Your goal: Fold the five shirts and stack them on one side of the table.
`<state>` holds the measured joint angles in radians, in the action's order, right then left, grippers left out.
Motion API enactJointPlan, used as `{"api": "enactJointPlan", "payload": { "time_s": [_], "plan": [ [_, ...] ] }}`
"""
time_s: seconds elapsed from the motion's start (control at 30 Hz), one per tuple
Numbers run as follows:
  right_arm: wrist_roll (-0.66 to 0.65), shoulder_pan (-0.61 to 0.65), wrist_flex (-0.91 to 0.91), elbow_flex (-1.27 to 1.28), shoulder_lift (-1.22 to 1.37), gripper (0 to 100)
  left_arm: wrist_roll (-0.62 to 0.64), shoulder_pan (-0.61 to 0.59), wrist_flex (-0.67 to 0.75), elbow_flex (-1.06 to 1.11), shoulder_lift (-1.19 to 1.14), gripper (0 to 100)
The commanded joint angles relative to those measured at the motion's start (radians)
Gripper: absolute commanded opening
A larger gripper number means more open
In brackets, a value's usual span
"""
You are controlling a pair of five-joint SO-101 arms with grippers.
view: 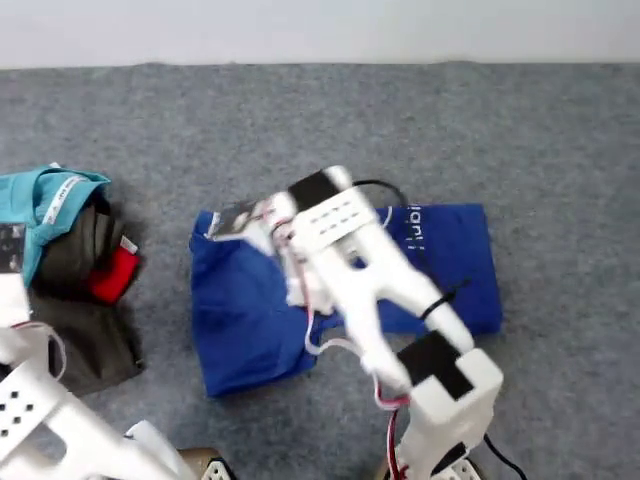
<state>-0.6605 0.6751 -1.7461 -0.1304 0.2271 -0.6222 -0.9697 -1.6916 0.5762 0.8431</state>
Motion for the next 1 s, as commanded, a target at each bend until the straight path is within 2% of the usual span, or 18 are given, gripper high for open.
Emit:
{"api": "enactJointPlan", "payload": {
  "time_s": [0.0, 0.2, 0.47, 0.63, 0.8, 0.97],
  "plan": [
    [0.017, 0.101, -0.016, -0.035, -0.070, 22.3, -0.074, -0.081, 0.028, 0.031, 0.018, 2],
    [0.020, 0.246, 0.119, 0.112, -0.111, 22.5, -0.121, -0.201, 0.080, 0.065, 0.018, 2],
    [0.048, 0.398, 0.429, 0.436, -0.163, 22.6, -0.143, -0.224, 0.080, 0.065, 0.018, 2],
    [0.048, 0.429, 0.595, 0.540, -0.159, 22.6, -0.141, -0.219, 0.081, 0.065, 0.018, 2],
    [0.046, 0.432, 0.671, 0.555, -0.053, 22.4, -0.141, -0.219, 0.081, 0.064, 0.018, 2],
    [0.044, 0.427, 0.619, 0.442, 0.056, 21.4, -0.141, -0.221, 0.081, 0.064, 0.018, 2]
  ]
}}
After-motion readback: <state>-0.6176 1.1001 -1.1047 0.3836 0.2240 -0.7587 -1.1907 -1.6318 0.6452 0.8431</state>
